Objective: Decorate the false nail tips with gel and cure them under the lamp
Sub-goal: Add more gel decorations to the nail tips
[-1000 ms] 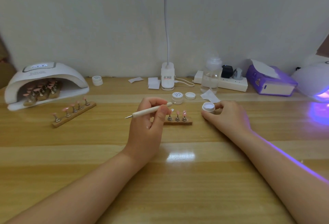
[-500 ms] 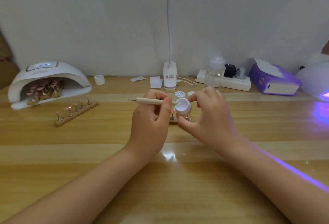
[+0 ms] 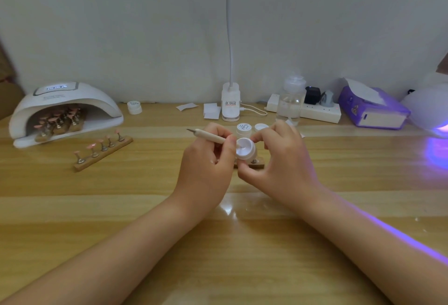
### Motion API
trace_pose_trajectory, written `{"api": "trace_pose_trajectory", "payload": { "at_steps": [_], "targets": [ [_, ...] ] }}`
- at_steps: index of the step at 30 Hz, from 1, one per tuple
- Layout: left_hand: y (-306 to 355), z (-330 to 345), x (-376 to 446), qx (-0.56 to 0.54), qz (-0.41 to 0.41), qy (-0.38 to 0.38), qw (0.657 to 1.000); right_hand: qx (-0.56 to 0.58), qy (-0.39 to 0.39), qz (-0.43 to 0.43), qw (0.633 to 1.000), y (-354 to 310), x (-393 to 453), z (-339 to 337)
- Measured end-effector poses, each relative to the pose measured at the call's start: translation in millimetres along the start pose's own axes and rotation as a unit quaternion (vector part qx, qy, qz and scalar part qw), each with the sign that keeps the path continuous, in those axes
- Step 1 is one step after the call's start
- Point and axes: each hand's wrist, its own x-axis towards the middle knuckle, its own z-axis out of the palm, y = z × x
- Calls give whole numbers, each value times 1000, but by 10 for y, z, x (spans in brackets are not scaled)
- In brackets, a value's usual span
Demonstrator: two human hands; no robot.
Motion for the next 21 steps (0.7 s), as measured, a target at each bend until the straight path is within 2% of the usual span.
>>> {"api": "trace_pose_trajectory", "payload": {
  "at_steps": [10,21],
  "targets": [
    [59,-33,36,-79,-12,35,996,0,-4,7,1000,28,0,5],
    [113,-56,121,-179,-77,81,977,12,9,14,1000,42,-8,41]
  ]
}}
